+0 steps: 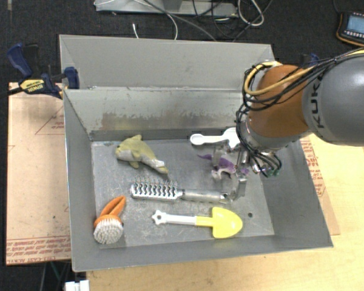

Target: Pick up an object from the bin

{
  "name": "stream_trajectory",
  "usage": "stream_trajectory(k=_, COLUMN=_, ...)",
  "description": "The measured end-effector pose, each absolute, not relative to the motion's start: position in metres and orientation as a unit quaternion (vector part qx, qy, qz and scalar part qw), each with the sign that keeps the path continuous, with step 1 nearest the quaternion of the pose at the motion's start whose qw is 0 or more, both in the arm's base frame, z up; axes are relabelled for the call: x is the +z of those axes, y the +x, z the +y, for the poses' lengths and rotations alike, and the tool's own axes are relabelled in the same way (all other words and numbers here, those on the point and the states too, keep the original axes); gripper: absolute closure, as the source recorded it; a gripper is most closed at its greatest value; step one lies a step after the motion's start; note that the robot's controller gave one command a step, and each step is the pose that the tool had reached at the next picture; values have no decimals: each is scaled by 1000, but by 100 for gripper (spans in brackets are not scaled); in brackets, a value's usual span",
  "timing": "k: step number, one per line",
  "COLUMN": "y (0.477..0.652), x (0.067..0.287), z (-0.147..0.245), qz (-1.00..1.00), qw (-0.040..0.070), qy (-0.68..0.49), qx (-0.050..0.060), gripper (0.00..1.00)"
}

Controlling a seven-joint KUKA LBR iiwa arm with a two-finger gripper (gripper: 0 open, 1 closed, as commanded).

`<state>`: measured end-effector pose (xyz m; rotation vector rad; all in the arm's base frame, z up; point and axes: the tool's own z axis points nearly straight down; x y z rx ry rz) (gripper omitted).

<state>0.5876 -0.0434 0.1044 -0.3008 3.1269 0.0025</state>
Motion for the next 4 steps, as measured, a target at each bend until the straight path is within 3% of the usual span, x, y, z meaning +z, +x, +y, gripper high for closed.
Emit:
stream_trajectory(k=1, y=623, x=105, z=-34, qz=943, qw=10, qy=-332, qx=-4, gripper=100)
stream_trajectory(k=2, y=623, x=105, z=-34, qz=943, qw=10, qy=-332, qx=-4, gripper=100)
stream_trajectory(k=3, y=619, x=200, z=-36, qz=937, qw=10, qy=-349, qx=-3, gripper=100)
stream_trajectory(k=4, y=625, x=206, z=-38, qz=941, qw=10, qy=-337, qx=-3, gripper=100)
